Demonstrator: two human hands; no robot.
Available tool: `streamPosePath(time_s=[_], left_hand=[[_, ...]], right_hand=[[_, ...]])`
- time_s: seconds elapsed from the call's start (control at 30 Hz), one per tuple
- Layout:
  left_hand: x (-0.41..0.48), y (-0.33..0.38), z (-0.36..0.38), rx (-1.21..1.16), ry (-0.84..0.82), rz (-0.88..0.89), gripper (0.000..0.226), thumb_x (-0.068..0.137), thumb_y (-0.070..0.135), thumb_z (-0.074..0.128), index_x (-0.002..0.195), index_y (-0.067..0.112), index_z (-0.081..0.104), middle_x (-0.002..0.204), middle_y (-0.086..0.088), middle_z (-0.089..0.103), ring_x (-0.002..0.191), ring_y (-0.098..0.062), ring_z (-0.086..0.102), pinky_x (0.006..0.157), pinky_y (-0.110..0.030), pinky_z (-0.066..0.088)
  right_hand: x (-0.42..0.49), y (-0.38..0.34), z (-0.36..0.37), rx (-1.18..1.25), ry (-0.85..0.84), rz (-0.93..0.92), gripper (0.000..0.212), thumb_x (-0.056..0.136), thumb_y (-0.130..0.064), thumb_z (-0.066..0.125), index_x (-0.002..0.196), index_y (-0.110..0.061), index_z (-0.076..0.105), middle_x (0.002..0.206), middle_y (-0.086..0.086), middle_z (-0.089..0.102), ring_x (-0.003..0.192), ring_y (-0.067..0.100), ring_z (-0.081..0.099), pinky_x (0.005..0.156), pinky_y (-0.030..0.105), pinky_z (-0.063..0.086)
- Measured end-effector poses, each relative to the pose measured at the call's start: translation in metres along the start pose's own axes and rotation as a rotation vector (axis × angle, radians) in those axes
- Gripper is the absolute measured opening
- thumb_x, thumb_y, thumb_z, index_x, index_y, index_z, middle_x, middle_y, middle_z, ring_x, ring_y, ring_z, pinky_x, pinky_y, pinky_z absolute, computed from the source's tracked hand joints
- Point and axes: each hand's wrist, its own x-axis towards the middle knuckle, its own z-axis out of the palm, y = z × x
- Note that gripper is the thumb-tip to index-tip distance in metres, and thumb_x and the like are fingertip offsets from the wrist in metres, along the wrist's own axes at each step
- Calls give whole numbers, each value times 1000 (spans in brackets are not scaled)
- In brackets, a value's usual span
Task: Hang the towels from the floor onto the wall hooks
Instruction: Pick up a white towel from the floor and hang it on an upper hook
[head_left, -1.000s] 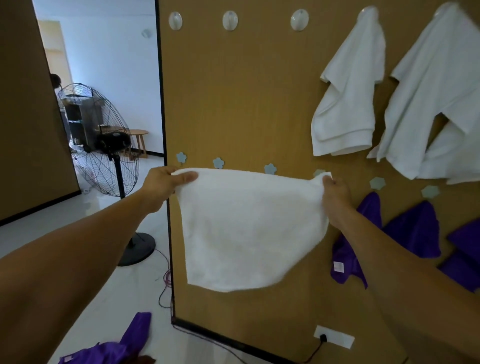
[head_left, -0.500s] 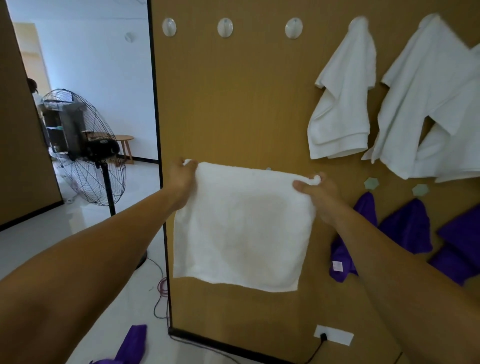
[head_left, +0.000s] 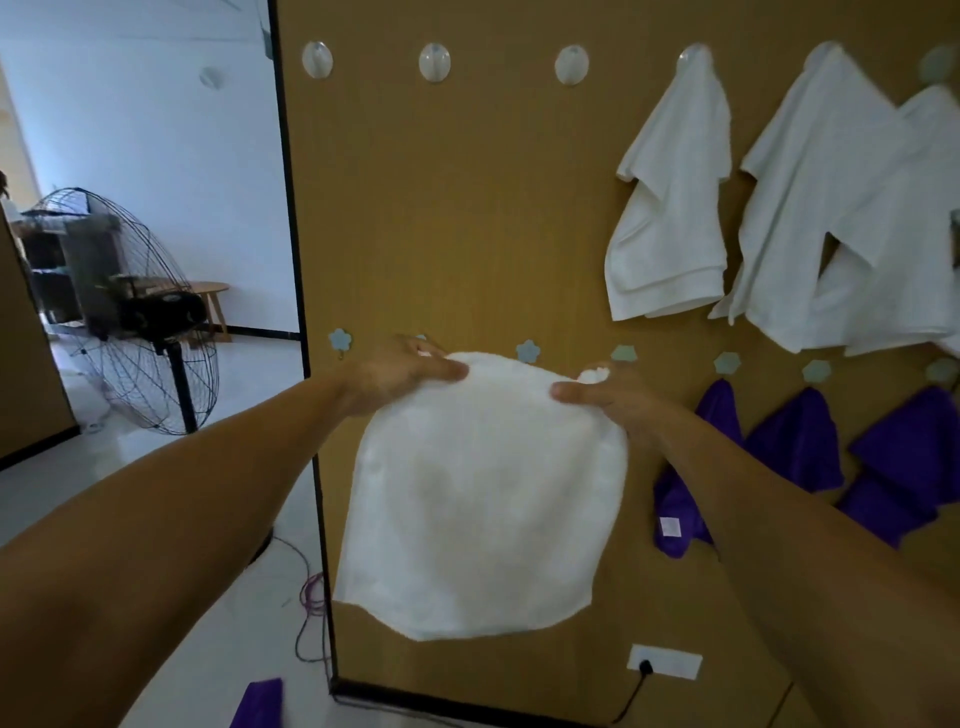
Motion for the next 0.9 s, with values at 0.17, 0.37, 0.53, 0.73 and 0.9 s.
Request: streamPosePath(time_s=[0.17,0.37,0.53,0.73,0.9], left_hand=[[27,9,16,-218,176,59,16,82,36,70,83,21,65,87,1,69,80,-18,65,75,-33,52],[80,27,31,-100,373,205,17,92,28,58,75,27,53,73,10,53,59,-3,50,49,-20,37],[120,60,33,-75,480,283,3,76,34,56,76,35,53,81,17,53,69,-2,50,55,-22,36],[162,96,18,-22,329,276,44,64,51,82,94,21,70,88,8,71,79,-8,67,62,-24,52],[204,114,-6,-119,351,381,32,74,41,79,93,16,70,90,1,71,82,-16,67,66,-28,55]], right_hand=[[26,-7,-3,120,54,-7,95,69,-42,84,145,-12,36,132,-1,53,116,21,56,97,39,48],[70,-32,-24,216,45,-74,55,73,-16,82,121,-12,56,119,4,61,101,20,64,73,28,52],[118,-56,-33,292,-9,-111,35,79,-11,75,111,-10,63,114,9,66,100,23,67,87,35,55],[158,-86,-52,40,-40,-195,49,68,-38,85,106,-12,68,98,0,74,88,16,72,68,23,55],[200,-111,-63,9,116,-273,79,71,-47,80,136,-15,49,127,-3,55,110,17,59,85,29,52]])
